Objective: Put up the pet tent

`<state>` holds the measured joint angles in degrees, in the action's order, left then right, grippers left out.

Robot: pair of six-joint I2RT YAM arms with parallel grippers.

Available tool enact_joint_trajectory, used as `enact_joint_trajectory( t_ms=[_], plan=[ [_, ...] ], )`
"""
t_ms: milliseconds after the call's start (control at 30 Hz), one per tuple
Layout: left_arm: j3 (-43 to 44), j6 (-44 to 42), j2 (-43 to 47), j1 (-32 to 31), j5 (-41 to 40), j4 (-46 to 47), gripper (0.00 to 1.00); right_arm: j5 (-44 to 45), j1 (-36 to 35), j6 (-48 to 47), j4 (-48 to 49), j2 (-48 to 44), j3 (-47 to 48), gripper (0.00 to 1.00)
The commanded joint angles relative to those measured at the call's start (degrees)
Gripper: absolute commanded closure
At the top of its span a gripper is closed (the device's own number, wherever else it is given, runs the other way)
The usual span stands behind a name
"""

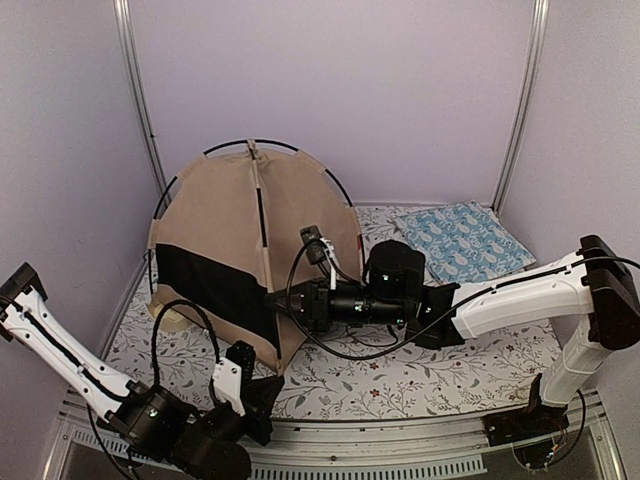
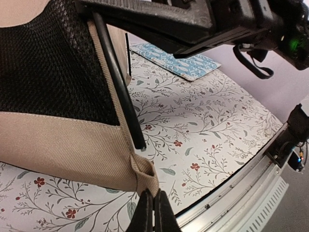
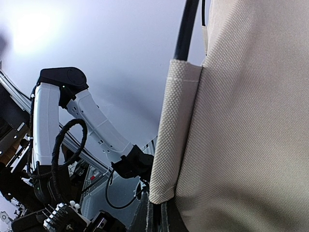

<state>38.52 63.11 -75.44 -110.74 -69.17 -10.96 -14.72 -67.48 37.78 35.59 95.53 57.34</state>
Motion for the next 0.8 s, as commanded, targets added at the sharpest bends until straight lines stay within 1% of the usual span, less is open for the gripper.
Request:
enact_joint_trajectory(
  t_ms=[0,567,767],
  plan=[
    [-0.1,0.8,1.9,-1.5,2.2,0.7,1.0,2.7,0.4,-0.4,1.0,-0.6,1.3,1.0],
    [-0.4,-1.0,4.8,-1.3,1.3,1.1,1.0,3.4,-1.3,-0.5,1.1,0.9,-0.2,1.0],
    [-0.4,-5.5,5.6,-1.3,1.6,4.7,1.0,4.0,-1.6,-0.7,1.0,1.8,-0.8,1.0]
  ],
)
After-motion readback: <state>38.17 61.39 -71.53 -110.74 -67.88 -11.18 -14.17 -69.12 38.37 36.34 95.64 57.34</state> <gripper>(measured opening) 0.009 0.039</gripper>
